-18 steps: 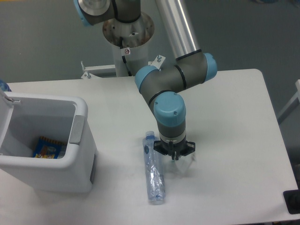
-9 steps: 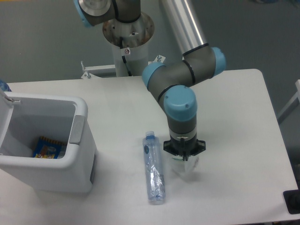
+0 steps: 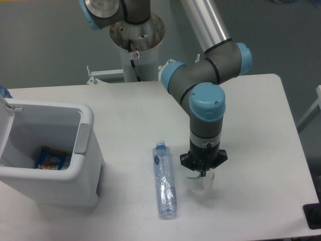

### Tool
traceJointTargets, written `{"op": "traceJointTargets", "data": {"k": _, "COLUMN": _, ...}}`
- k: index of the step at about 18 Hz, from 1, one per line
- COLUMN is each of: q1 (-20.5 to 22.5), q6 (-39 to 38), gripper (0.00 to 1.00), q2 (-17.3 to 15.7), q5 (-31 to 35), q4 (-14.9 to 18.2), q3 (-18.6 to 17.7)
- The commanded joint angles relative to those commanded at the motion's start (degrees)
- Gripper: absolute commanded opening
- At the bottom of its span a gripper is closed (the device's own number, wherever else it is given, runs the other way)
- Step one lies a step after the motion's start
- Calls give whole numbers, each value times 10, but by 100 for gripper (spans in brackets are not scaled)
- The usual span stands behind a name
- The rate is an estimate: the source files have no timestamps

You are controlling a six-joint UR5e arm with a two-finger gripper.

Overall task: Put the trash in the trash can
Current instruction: 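Close the gripper on the crumpled white paper and lift, then carry the paper over the white bin and lower it inside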

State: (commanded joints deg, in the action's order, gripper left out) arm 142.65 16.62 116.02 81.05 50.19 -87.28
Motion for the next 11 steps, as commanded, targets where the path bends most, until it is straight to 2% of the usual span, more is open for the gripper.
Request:
{"op": "traceJointTargets", "data": {"k": 4, "q1": 9, "q6": -61, "gripper": 0, "q2": -25, "q5": -75, "q4": 0, "q3": 19}}
{"op": "traceJointTargets", "data": {"k": 6, "q1": 6, "q6": -94, "gripper": 0, "q2": -46, "q5": -92, "q4": 0, "q3": 22}}
{"op": "traceJointTargets", "data": {"k": 11, "q1": -27, "q6": -143, "gripper": 0, "q2": -88, "q5": -138, "q4": 0, "q3": 26}}
